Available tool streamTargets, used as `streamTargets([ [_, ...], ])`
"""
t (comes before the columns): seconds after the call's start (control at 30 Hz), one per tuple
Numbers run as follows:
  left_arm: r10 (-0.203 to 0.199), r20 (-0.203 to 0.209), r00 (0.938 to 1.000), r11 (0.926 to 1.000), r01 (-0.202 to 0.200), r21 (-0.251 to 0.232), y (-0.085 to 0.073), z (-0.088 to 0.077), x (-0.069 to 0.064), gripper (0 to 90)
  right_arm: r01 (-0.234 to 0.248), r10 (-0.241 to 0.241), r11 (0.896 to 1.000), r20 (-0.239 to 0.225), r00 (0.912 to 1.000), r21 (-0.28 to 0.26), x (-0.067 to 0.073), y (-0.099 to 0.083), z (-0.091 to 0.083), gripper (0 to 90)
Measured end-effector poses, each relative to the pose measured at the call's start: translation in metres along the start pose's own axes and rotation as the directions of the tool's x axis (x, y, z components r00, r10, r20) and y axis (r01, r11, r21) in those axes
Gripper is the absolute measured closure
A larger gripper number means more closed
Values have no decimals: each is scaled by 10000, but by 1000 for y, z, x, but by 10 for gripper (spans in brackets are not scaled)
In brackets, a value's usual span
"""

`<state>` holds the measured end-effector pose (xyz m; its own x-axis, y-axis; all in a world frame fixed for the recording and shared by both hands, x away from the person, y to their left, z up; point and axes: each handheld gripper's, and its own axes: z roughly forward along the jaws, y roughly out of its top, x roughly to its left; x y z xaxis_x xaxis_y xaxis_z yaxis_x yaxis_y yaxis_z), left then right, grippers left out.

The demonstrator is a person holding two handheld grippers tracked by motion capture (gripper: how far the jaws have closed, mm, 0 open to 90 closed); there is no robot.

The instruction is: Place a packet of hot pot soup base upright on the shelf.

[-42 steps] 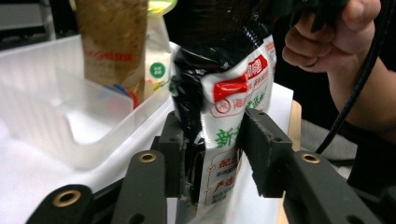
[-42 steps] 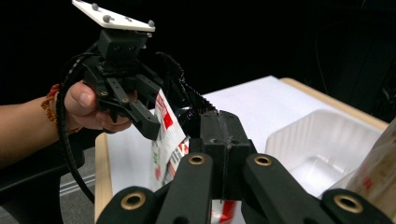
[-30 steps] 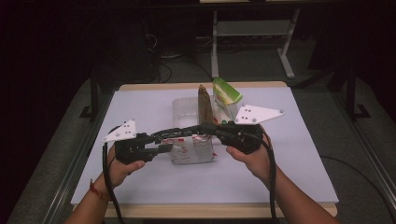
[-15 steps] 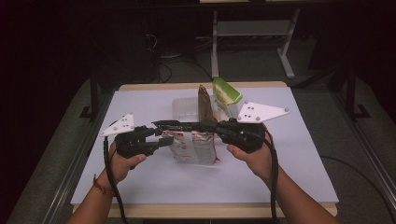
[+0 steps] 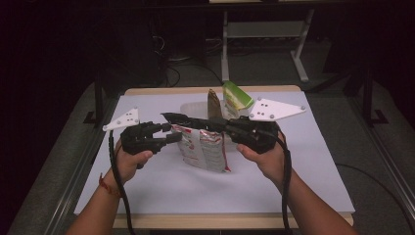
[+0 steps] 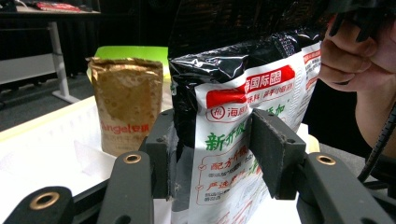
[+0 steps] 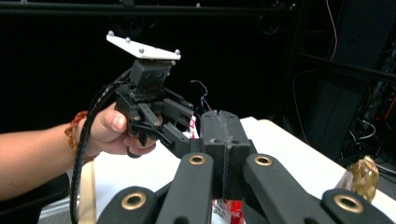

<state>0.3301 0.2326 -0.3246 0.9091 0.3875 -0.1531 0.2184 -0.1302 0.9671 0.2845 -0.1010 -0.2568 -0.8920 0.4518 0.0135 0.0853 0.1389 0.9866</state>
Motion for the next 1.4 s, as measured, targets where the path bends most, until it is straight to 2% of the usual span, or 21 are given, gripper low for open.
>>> streamTargets([
  [0.17, 271, -276, 9993, 9996, -270, 36, 9, 1, 12, 529, 73, -73, 10000, 141, 9999, -5, -5, 6, 8, 900],
  [0.2, 459, -334, 9984, 9989, -459, 9, 13, 0, 19, 530, 13, -12, 10000, 184, 9998, -26, -9, 10, 13, 900],
  [0.37, 574, -531, 9969, 9983, -572, 54, 23, 2, 31, 544, -63, 67, 9999, 250, 9997, -139, -15, 15, 21, 900],
  [0.4, 663, -578, 9961, 9978, -656, 130, 27, 4, 38, 547, -66, 73, 9998, 370, 9993, -190, -18, 17, 26, 900],
  [0.43, 663, -578, 9961, 9978, -656, 130, 27, 4, 38, 547, -80, 88, 9997, 388, 9992, -209, -19, 18, 28, 900],
  [0.53, 670, -627, 9958, 9976, -657, 221, 31, 8, 50, 549, 30, -18, 9998, 574, 9983, -198, -22, 19, 32, 900],
  [0.57, 563, -583, 9967, 9982, -550, 240, 33, 10, 57, 549, -228, 244, 9994, 579, 9980, -275, -28, 18, 37, 900],
  [0.6, 563, -583, 9967, 9982, -550, 240, 33, 10, 57, 549, -228, 244, 9994, 579, 9980, -275, -28, 18, 37, 900],
  [0.73, 226, -324, 9992, 9996, -219, 201, 38, 15, 70, 549, -354, 380, 9986, 675, 9970, -399, -35, 22, 44, 900],
  [0.77, 207, -312, 9993, 9996, -201, 178, 40, 16, 72, 549, -276, 304, 9989, 769, 9966, -377, -35, 24, 45, 900],
  [0.87, 184, -229, 9996, 9997, -180, 158, 47, 17, 73, 546, -266, 297, 9986, 674, 9973, -467, -35, 29, 46, 900],
  [0.93, 328, -413, 9986, 9993, -321, 173, 50, 18, 71, 549, -167, 199, 9985, 613, 9979, -522, -32, 32, 44, 900],
  [0.97, 368, -477, 9982, 9991, -359, 213, 53, 19, 72, 596, -124, 155, 9985, 588, 9981, -530, -31, 33, 44, 900],
  [1.07, 489, -693, 9964, 9985, -471, 273, 55, 25, 75, 627, -63, 87, 9986, 453, 9989, -534, -28, 30, 50, 900],
  [1.1, 243, -574, 9981, 9992, -260, -291, 55, 27, 78, 776, -84, 107, 9985, 419, 9991, -546, -29, 28, 56, 900],
  [1.13, 243, -574, 9981, 9992, -260, -291, 55, 27, 78, 796, -111, 128, 9989, 387, 9992, -446, -30, 27, 60, 900],
  [1.17, 199, -237, 9995, 9974, -215, -683, 56, 28, 78, 796, -111, 128, 9989, 387, 9992, -446, -30, 27, 60, 900],
  [1.2, 212, 12, 9998, 9956, -210, -910, 58, 29, 77, 832, 88, -87, 10000, 400, 9992, -13, -30, 21, 72, 900],
  [1.23, 446, -353, 9984, 9975, -464, -531, 57, 37, 74, 829, 285, -292, 9995, 488, 9984, 139, -28, 19, 77, 900],
  [1.37, 280, -598, 9978, 9971, -321, -693, 54, 36, 76, 785, 361, -361, 9993, 518, 9980, 11, -30, 21, 82, 900],
  [1.4, 464, -884, 9950, 9969, -518, -599, 53, 33, 75, 768, 490, -491, 9988, 722, 9962, 29, -33, 25, 84, 900],
])
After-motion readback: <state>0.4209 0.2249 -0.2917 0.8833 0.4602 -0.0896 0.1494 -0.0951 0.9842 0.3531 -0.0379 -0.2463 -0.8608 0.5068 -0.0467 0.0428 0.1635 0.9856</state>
